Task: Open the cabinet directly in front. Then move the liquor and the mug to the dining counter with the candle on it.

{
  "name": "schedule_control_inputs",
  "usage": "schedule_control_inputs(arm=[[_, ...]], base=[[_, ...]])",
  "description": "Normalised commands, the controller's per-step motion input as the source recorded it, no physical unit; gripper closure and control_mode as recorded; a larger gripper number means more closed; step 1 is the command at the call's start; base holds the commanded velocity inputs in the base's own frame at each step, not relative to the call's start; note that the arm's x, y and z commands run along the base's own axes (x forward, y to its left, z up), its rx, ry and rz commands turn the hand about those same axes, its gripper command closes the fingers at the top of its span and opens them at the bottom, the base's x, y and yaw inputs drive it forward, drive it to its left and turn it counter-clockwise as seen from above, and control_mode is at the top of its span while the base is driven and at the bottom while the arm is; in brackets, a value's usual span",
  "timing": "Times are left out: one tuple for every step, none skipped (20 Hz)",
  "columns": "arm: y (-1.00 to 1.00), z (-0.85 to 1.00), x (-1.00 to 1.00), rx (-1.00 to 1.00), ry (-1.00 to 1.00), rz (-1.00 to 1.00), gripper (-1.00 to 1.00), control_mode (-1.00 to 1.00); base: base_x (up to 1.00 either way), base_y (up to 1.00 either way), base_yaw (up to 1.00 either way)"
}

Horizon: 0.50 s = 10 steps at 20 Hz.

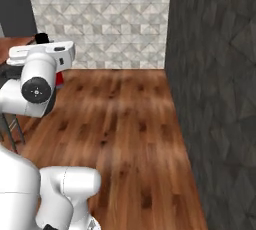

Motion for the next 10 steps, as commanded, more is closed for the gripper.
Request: schedule_control_inputs(arm=[[0.00, 0.00, 0.00, 0.00, 0.00, 0.00, 1.00, 1.00], [0.00, 0.00, 0.00, 0.00, 0.00, 0.00, 1.00, 1.00], [0.00, 0.00, 0.00, 0.00, 0.00, 0.00, 1.00, 1.00], [0.00, 0.00, 0.00, 0.00, 0.00, 0.00, 1.00, 1.00], [0.00, 0.00, 0.00, 0.00, 0.00, 0.00, 1.00, 1.00], [0.00, 0.00, 0.00, 0.00, 0.00, 0.00, 1.00, 1.00], [0.00, 0.00, 0.00, 0.00, 0.00, 0.00, 1.00, 1.00], [0.00, 0.00, 0.00, 0.00, 0.00, 0.00, 1.00, 1.00], [0.00, 0.00, 0.00, 0.00, 0.00, 0.00, 1.00, 1.00], [0.00, 0.00, 0.00, 0.00, 0.00, 0.00, 1.00, 1.00]], base=[[1.00, -0.30, 0.25], [1.00, -0.24, 0.23], [1.00, -0.19, 0.23], [1.00, -0.14, 0.22], [1.00, -0.12, 0.22], [1.00, -0.09, 0.22], [1.00, -0.04, 0.23], [1.00, 0.00, 0.25], [1.00, 0.00, 0.25], [1.00, 0.00, 0.25]])
